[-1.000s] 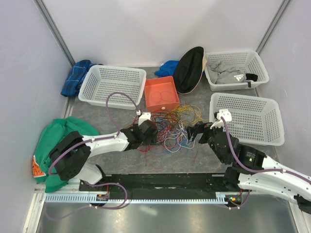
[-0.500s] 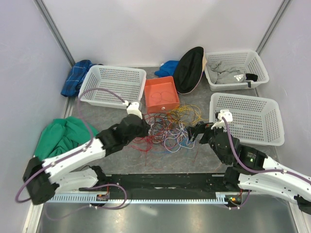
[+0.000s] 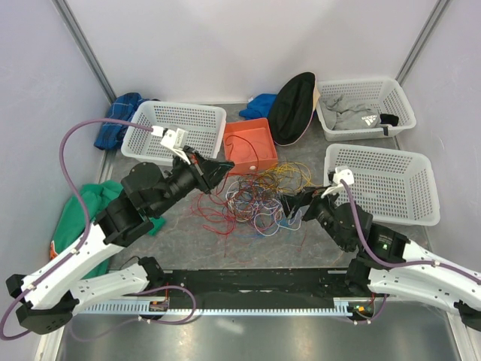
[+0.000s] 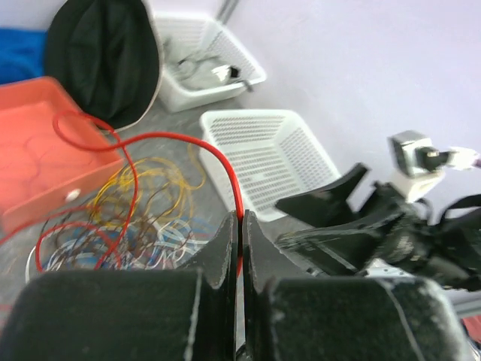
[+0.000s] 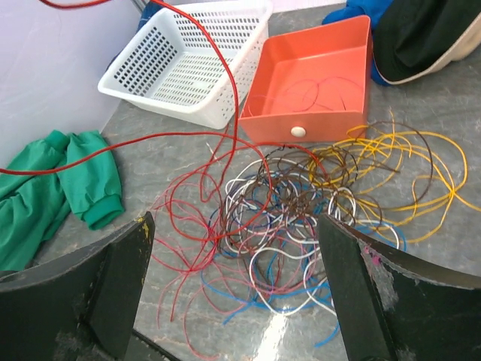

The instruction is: Untangle the cables

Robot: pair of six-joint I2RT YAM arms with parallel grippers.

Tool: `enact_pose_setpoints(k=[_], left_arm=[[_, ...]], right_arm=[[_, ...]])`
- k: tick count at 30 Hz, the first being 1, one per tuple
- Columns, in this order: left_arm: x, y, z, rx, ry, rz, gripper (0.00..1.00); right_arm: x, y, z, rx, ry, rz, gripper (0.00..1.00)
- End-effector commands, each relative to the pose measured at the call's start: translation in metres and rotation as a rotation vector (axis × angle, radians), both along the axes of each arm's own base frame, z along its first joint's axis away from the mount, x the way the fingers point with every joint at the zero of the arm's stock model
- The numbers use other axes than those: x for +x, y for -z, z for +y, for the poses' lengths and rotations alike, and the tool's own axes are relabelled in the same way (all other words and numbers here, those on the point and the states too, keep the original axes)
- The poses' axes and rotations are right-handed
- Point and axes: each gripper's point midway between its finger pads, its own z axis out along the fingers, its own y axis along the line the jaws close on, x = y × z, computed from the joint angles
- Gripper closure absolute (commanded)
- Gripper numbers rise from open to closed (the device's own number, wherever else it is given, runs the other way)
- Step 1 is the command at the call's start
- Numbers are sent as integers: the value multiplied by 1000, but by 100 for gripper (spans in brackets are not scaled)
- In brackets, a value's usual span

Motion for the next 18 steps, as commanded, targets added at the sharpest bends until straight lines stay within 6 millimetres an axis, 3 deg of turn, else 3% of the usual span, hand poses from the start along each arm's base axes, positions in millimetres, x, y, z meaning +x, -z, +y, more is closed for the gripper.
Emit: enact_pose_setpoints(k=[1,8,12,13,15,16,18], left_arm=[[-14,-42,-8,-11,100,-126,98],[-20,-64,-11,-35,138,-171,98],[-22,-86,-6,-53,134,-214,98],[-25,-104,-2,-76,128,-243,98],[-21,-122,2,-81,99,-274,98],[-25,-147,9,-114,89,-315,98],[-21,-167,14,-124,52,-356,98]], right_arm=[[14,-6,13,-25,15,-68,3],[51,21,56,-79,17,-51,6],[77,26,58,-43,45,-20,11],[78,25,59,-35,43,-17,11],[76,16,58,-9,34,-33,12],[73,7,55,19,35,-49,12],[69,1,51,41,35,-55,11]])
